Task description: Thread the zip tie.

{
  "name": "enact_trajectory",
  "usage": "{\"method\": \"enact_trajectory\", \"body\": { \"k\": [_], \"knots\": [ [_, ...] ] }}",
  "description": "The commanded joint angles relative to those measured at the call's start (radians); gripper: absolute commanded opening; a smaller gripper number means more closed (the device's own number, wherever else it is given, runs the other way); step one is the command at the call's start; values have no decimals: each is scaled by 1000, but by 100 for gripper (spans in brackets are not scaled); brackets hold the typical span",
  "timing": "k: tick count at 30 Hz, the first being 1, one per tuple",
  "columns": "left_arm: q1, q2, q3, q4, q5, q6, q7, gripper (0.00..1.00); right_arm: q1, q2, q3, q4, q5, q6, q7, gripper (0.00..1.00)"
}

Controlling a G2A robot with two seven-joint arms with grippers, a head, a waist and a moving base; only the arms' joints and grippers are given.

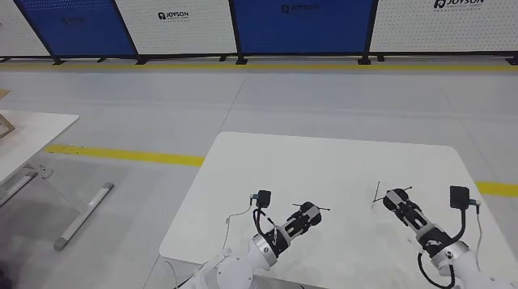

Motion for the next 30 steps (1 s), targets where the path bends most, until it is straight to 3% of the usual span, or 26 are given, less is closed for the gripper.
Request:
{"method": "enact_trajectory", "body": {
  "k": [1, 16, 22, 25, 30],
  "knots": [
    [0, 0, 0, 0, 0, 0, 0, 0, -6, -1, -21, 12, -12, -9, 8, 0],
    [0, 0, 0, 0, 0, 0, 0, 0, 0, -1, -29, 18, -38, 1, 15, 0],
    [0, 0, 0, 0, 0, 0, 0, 0, -28, -11, -81, -9, -118, -26, -106, 0],
    [0, 0, 0, 0, 0, 0, 0, 0, -37, -18, -128, -4, -239, -8, -214, 0],
    [0, 0, 0, 0, 0, 0, 0, 0, -37, -18, -128, -4, -239, -8, -214, 0]
  ]
}}
